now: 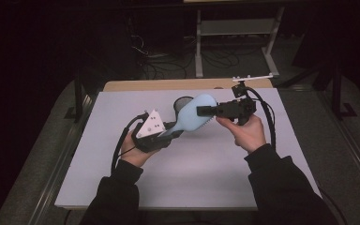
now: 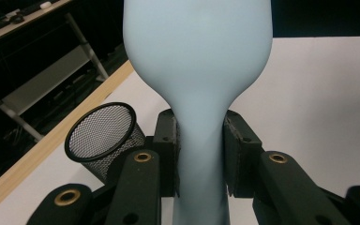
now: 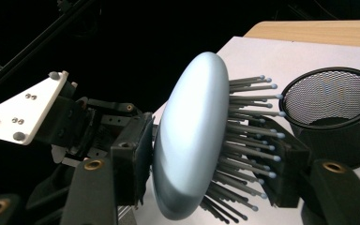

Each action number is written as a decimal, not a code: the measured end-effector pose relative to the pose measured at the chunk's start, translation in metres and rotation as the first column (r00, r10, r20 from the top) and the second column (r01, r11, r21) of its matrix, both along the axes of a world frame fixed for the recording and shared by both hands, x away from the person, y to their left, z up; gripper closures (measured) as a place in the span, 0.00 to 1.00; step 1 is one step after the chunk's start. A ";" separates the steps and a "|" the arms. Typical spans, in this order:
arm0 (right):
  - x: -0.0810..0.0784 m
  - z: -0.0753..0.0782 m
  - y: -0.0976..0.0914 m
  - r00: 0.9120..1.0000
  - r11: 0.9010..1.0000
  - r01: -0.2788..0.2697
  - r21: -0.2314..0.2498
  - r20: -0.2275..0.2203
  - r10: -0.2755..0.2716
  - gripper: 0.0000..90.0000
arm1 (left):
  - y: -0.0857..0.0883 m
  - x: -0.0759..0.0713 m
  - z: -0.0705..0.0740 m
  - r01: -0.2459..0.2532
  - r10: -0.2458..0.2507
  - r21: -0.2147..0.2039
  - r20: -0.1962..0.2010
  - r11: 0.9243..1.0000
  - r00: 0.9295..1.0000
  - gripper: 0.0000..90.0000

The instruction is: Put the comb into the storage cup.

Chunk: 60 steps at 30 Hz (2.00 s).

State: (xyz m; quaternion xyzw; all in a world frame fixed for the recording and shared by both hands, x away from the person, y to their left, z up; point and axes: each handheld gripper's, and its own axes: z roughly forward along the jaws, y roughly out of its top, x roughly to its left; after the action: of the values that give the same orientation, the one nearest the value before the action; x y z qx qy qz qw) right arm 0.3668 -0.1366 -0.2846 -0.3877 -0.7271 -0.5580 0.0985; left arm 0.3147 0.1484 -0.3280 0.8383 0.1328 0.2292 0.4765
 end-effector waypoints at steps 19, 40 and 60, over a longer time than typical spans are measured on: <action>0.000 0.022 0.021 0.999 0.999 -0.028 -0.040 -0.032 0.027 0.59 | 0.012 0.004 -0.004 0.000 -0.004 -0.082 -0.047 0.997 0.999 0.77; -0.001 0.042 0.021 0.999 0.987 -0.034 -0.155 0.030 0.039 0.60 | 0.033 0.003 -0.005 -0.002 -0.015 -0.197 -0.088 0.980 0.996 0.38; 0.005 0.065 0.009 0.997 0.984 0.009 -0.178 0.080 0.005 0.60 | 0.065 0.007 -0.015 -0.078 0.041 -0.224 -0.163 0.972 0.986 0.07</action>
State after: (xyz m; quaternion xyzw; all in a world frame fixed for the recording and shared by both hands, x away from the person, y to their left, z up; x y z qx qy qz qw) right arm 0.3716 -0.1278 -0.2201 -0.3730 -0.7770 -0.5060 0.0336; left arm 0.3217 0.2133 -0.3430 0.7888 0.2205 0.1599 0.5511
